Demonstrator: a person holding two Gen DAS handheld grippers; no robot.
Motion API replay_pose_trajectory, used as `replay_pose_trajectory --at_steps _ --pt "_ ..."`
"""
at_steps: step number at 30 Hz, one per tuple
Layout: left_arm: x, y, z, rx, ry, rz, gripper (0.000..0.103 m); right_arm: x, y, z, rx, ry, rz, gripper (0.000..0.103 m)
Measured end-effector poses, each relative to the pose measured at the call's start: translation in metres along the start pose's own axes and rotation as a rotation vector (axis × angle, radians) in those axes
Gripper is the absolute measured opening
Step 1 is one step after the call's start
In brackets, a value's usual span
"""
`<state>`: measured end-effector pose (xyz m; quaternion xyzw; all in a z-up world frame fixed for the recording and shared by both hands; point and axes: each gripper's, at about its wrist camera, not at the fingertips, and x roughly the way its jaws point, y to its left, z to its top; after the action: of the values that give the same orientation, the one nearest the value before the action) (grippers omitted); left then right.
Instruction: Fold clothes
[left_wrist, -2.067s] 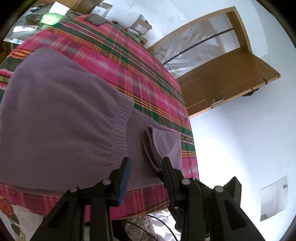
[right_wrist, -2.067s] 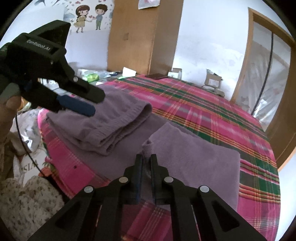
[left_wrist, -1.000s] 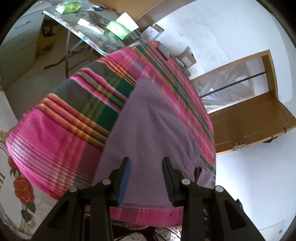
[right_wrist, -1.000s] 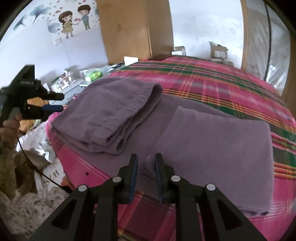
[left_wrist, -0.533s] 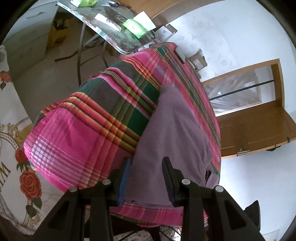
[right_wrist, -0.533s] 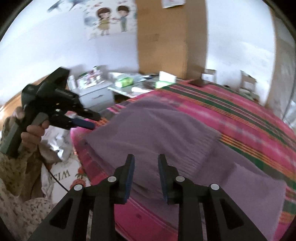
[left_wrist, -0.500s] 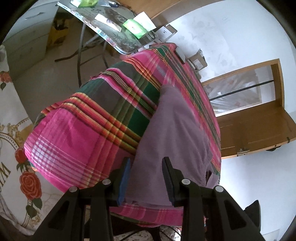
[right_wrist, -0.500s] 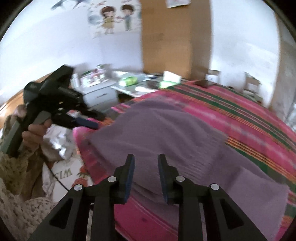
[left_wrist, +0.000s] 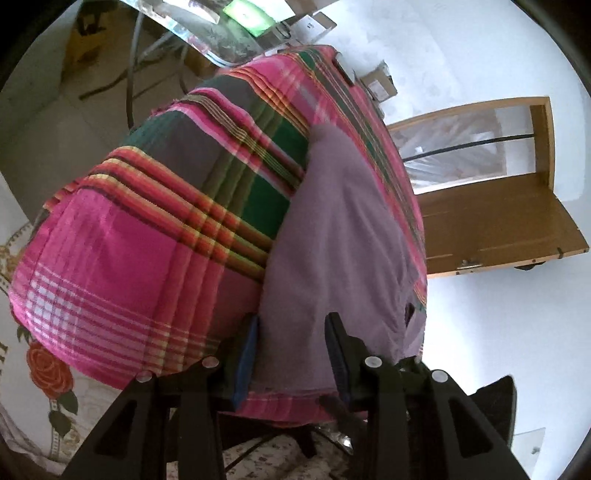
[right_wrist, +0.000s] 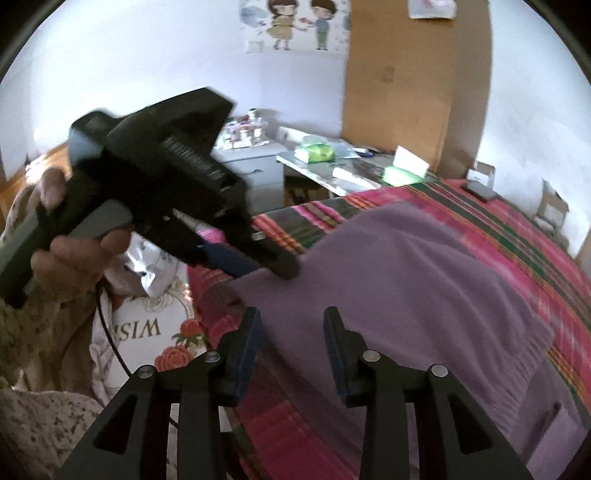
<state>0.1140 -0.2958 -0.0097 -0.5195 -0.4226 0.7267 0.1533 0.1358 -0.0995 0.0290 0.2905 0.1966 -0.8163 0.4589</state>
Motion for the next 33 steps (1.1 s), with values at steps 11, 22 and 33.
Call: replay_pose_trajectory --at_steps 11,22,33 --pt "-0.005 -0.005 0.004 -0.021 0.007 -0.108 0.037 0.023 0.035 0.008 -0.107 -0.019 -0.126 0.068" --pt "-0.007 0.002 0.006 -0.021 0.019 -0.102 0.037 0.049 0.035 0.013 -0.083 0.035 -0.254 0.061" --pt "-0.01 0.003 0.027 -0.016 -0.032 -0.094 0.038 0.05 0.022 0.013 0.005 0.052 -0.271 0.029"
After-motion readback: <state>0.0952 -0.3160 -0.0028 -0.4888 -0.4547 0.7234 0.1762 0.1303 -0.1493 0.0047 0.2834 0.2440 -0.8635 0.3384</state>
